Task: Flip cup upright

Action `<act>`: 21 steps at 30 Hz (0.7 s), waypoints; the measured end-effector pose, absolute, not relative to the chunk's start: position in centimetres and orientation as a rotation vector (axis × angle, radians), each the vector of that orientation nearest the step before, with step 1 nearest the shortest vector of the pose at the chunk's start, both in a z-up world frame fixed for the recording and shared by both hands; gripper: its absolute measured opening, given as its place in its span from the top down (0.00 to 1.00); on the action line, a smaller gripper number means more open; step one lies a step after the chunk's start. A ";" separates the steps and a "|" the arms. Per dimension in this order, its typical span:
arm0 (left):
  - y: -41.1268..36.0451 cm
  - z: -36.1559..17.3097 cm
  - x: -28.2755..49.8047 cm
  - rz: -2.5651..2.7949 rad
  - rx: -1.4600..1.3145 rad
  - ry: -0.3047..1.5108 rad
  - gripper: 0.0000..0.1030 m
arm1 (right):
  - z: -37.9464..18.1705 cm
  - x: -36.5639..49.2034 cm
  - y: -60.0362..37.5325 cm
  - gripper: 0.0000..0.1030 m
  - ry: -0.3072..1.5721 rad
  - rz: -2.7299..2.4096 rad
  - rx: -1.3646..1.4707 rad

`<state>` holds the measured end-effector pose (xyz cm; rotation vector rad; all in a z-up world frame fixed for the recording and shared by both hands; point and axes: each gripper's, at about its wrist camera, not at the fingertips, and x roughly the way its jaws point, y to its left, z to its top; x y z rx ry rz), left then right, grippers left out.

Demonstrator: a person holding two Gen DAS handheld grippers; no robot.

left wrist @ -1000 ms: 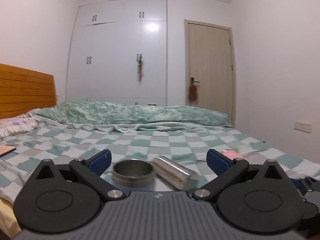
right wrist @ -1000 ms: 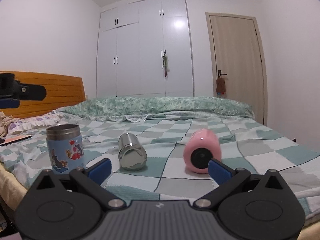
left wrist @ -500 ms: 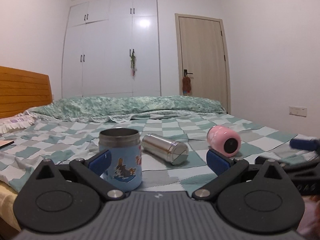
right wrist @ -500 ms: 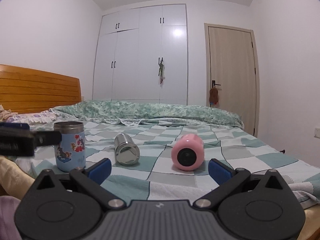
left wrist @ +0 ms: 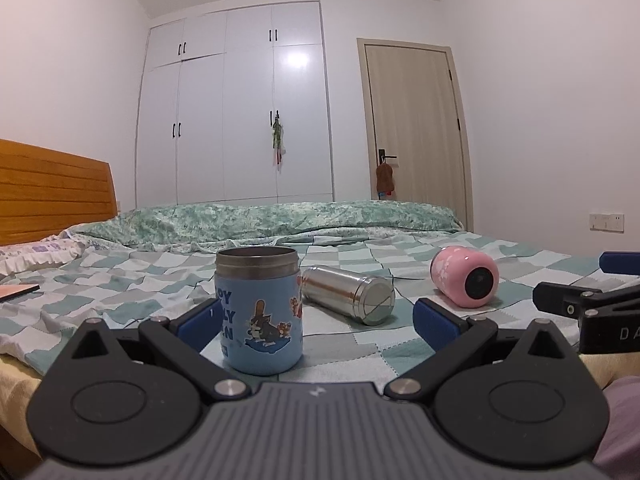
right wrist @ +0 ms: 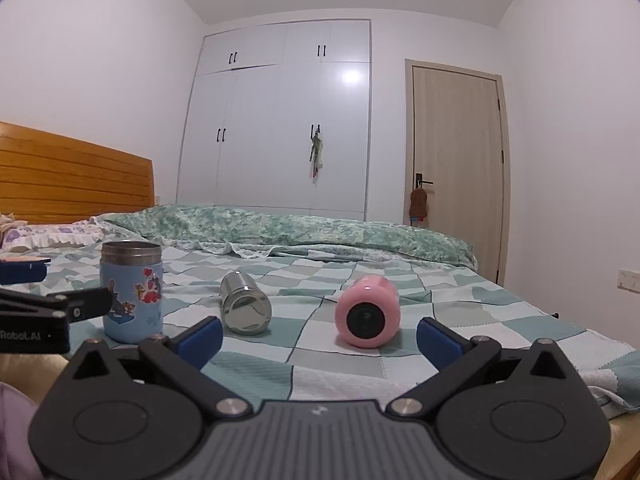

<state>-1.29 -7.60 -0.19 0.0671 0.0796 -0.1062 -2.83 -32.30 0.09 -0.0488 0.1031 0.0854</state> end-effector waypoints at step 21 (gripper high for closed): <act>-7.5 -0.4 -1.1 -0.103 0.059 0.081 0.00 | 0.0 -2.8 -32.3 0.00 0.101 0.084 -0.049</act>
